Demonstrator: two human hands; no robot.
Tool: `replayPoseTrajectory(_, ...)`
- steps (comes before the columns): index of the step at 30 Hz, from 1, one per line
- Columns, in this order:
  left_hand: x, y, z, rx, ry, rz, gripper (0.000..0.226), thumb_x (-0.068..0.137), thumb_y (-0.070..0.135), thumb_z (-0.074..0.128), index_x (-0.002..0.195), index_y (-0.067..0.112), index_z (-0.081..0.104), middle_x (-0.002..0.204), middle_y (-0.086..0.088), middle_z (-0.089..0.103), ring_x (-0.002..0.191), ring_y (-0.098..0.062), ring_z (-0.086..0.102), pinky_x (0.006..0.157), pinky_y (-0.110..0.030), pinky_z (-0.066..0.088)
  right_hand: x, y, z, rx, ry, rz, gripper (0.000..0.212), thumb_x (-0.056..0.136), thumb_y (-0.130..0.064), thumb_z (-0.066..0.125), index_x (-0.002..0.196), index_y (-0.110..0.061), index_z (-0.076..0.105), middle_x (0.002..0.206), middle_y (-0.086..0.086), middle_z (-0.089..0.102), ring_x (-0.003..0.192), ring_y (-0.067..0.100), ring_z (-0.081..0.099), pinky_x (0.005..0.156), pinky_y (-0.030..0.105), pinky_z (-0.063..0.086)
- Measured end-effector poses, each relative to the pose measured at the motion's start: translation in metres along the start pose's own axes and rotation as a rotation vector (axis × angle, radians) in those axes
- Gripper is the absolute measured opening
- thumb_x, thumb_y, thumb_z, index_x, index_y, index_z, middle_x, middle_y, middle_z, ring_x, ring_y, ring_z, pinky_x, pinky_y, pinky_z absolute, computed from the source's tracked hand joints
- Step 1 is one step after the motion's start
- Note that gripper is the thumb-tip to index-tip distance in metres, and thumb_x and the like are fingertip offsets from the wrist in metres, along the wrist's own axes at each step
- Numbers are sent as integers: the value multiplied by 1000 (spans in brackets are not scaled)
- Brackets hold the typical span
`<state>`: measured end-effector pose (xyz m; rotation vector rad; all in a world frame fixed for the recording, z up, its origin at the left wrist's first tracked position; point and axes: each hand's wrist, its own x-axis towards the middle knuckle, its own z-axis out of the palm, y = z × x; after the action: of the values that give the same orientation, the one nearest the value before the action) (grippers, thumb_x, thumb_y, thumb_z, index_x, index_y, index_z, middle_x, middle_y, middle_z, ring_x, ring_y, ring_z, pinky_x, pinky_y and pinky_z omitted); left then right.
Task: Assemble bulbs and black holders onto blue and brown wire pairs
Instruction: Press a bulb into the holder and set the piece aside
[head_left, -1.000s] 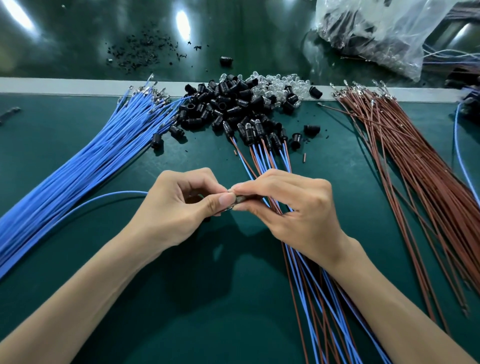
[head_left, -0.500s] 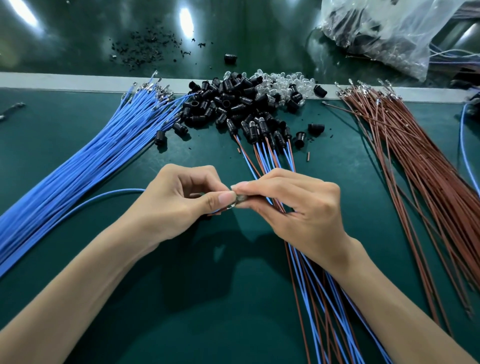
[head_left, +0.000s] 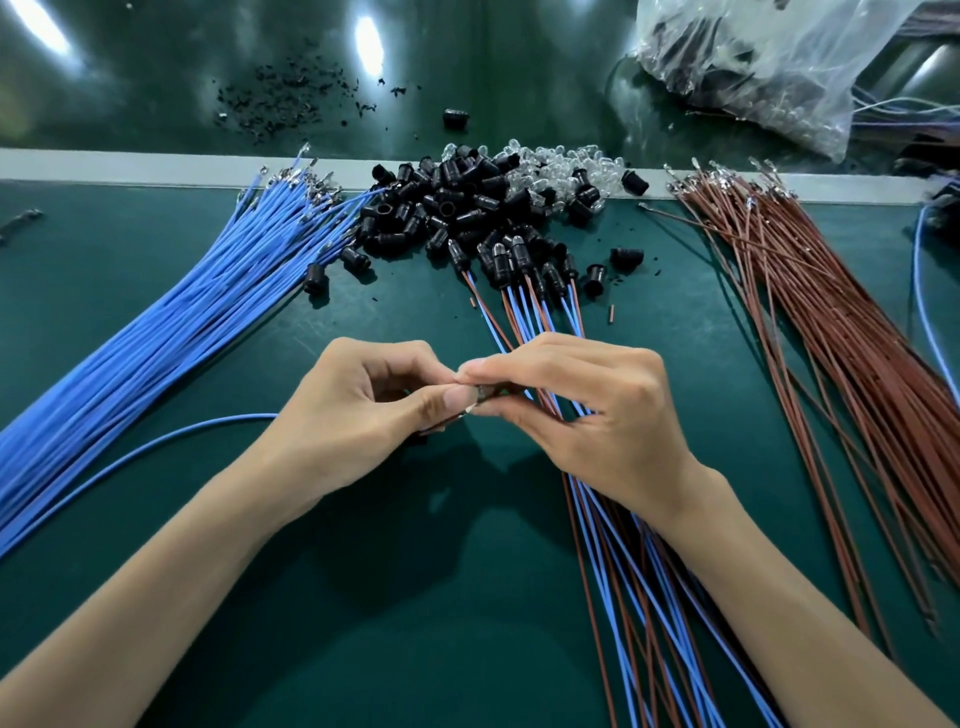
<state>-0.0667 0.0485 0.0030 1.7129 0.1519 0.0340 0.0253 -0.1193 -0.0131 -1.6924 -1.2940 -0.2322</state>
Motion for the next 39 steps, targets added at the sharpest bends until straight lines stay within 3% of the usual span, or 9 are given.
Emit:
replayPoseTrajectory(2, 0, 3, -1, 5, 6, 4, 7, 76, 28, 71, 71, 23, 73, 62, 9, 62, 60, -4, 53, 60, -11, 41, 1, 0, -1, 1, 11, 17, 21, 76, 1, 79, 95, 3, 72, 88, 9, 74, 76, 20, 70, 73, 31, 56)
replayPoseTrajectory(6, 1, 7, -12, 211, -19, 77, 29, 85, 40, 64, 102, 17, 69, 87, 6, 67, 81, -4, 62, 71, -11, 45, 3, 2, -8, 46, 29, 43, 14, 78, 2, 75, 92, 3, 72, 89, 11, 72, 79, 19, 68, 79, 26, 55)
replayPoseTrajectory(12, 0, 3, -28, 460, -56, 75, 21, 75, 44, 66, 76, 23, 71, 66, 0, 66, 64, -24, 60, 64, -40, 49, 4, 4, -17, 197, 63, 243, 22, 77, 3, 73, 98, 0, 68, 88, 6, 70, 78, 11, 67, 80, 21, 52)
replayPoseTrajectory(18, -1, 3, -19, 259, -86, 47, 18, 75, 39, 64, 71, 22, 66, 60, 4, 64, 48, -10, 57, 53, -14, 45, 5, 3, -18, 255, 36, 280, 21, 78, -2, 74, 98, -6, 68, 88, 1, 70, 78, 9, 68, 80, 20, 52)
replayPoseTrajectory(26, -2, 3, -8, 296, -50, 76, 15, 75, 38, 63, 67, 26, 61, 53, 8, 58, 41, -2, 40, 44, -12, 32, 5, 0, -15, 339, -38, 319, 24, 81, -10, 74, 104, -12, 66, 93, 1, 69, 84, 12, 67, 82, 24, 52)
replayPoseTrajectory(29, -2, 3, -9, 318, -34, 90, 16, 74, 41, 63, 65, 28, 60, 52, 10, 57, 44, -1, 38, 46, -10, 29, 6, 0, -18, 392, 65, 385, 25, 86, -17, 65, 111, -18, 61, 86, 2, 60, 79, 9, 58, 76, 19, 48)
replayPoseTrajectory(32, -1, 1, -8, 316, -31, 90, 18, 74, 42, 64, 65, 27, 60, 52, 9, 57, 44, -1, 39, 47, -9, 29, 6, 1, -19, 333, 238, 466, 25, 88, -4, 59, 104, -21, 65, 71, 6, 54, 62, 15, 49, 61, 15, 42)
replayPoseTrajectory(35, -2, 0, -6, 313, -13, 98, 19, 75, 42, 64, 65, 26, 60, 52, 10, 56, 44, -1, 39, 47, -10, 29, 5, 0, -17, 303, 210, 470, 33, 82, 5, 56, 98, -22, 67, 64, -4, 51, 57, 1, 45, 57, 11, 39)
replayPoseTrajectory(39, -1, 0, -5, 289, 15, 91, 21, 74, 44, 64, 64, 26, 60, 52, 10, 56, 46, -2, 39, 48, -11, 30, 5, -4, -13, 289, 177, 443, 40, 79, 6, 59, 102, -25, 67, 65, -4, 53, 59, 0, 48, 63, 9, 40)
